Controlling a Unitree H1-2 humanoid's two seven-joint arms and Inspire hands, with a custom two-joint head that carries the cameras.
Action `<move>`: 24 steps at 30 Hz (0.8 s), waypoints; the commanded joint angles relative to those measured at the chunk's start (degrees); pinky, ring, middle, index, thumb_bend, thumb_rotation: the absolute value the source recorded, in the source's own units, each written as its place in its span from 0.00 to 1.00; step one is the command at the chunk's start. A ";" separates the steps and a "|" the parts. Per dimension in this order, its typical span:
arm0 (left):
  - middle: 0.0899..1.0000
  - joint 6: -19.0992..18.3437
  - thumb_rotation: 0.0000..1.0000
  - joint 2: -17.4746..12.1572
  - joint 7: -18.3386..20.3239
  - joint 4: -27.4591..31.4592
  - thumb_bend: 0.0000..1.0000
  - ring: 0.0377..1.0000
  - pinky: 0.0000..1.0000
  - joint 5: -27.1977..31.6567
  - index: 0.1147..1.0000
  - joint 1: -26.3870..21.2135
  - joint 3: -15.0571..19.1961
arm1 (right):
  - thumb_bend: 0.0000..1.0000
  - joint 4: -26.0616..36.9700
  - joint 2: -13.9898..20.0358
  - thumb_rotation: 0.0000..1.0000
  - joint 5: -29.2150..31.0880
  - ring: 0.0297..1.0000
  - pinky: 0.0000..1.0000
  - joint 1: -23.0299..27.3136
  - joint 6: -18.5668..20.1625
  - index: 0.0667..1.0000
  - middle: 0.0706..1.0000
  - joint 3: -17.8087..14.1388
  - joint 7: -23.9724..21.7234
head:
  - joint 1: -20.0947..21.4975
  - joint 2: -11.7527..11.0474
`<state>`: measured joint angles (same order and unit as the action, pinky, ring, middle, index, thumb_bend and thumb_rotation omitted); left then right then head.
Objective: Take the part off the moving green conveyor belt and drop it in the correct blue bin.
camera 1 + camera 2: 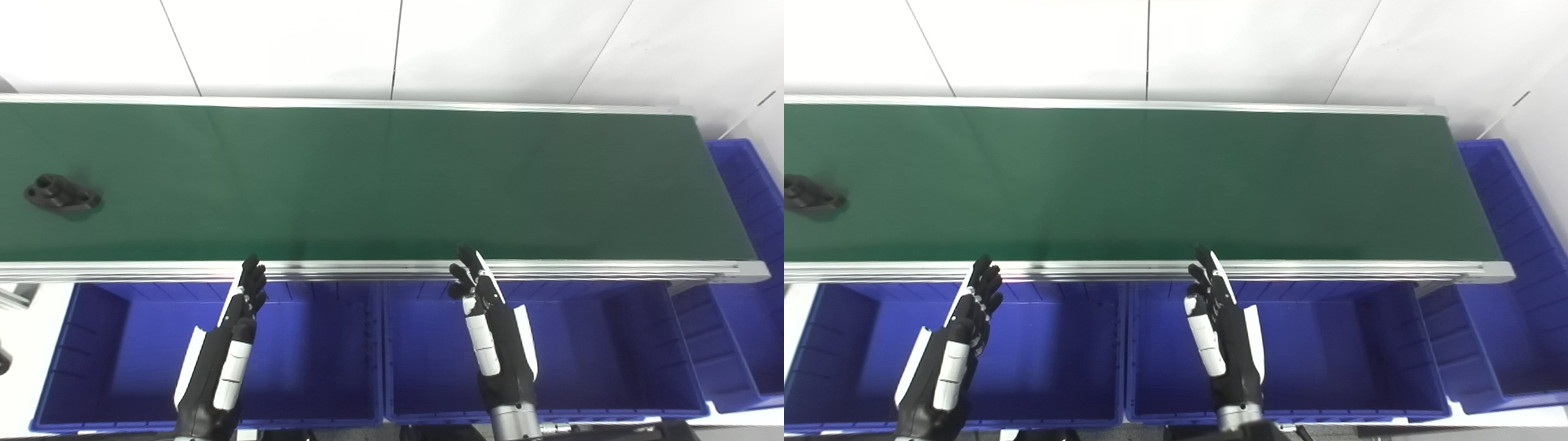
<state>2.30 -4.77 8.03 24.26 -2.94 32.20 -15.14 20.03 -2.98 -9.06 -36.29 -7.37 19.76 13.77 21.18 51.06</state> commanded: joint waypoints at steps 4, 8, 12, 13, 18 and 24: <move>1.00 3.27 1.00 0.74 -0.50 0.58 0.61 1.00 1.00 -1.00 1.00 0.08 -0.61 | 0.78 0.41 -2.98 0.94 0.06 0.93 0.95 -0.65 -3.91 0.93 0.95 1.78 -0.87 | -0.31 -0.15; 1.00 3.74 1.00 1.04 -0.65 0.23 0.60 1.00 1.00 -1.32 1.00 0.02 -0.82 | 0.79 0.59 -2.82 0.94 -0.20 0.94 0.98 -0.75 -3.74 0.92 0.95 1.58 -0.86 | -0.66 -0.28; 1.00 4.19 1.00 1.52 -1.17 0.03 0.59 1.00 1.00 -1.95 1.00 -0.09 -0.80 | 0.80 0.70 -2.61 0.95 -1.14 0.95 1.00 -0.72 -3.43 0.93 0.95 1.38 -0.84 | -1.03 -0.42; 1.00 4.25 1.00 1.60 -1.25 -0.01 0.59 1.00 1.00 -2.09 1.00 -0.14 -0.79 | 0.80 0.71 -2.59 0.96 -1.25 0.95 1.00 -0.71 -3.36 0.93 0.95 1.33 -0.85 | -1.04 -0.45; 1.00 4.65 1.00 2.00 -1.67 -0.35 0.60 1.00 1.00 -2.99 1.00 -0.48 -0.38 | 0.80 0.49 -2.64 0.95 -1.08 0.95 1.00 -0.62 -3.55 0.93 0.95 1.20 -1.19 | -1.06 -0.54; 1.00 4.72 1.00 2.00 -1.68 -0.78 0.58 1.00 1.00 -3.05 1.00 -0.86 -0.20 | 0.79 0.18 -2.83 0.94 -0.93 0.94 1.00 -0.61 -3.64 0.93 0.95 1.23 -1.35 | -0.70 -0.77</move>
<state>4.82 -2.89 6.80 22.75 -5.54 31.42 -15.28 19.90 -3.00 -9.33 -36.32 -7.47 19.56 12.81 20.57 50.27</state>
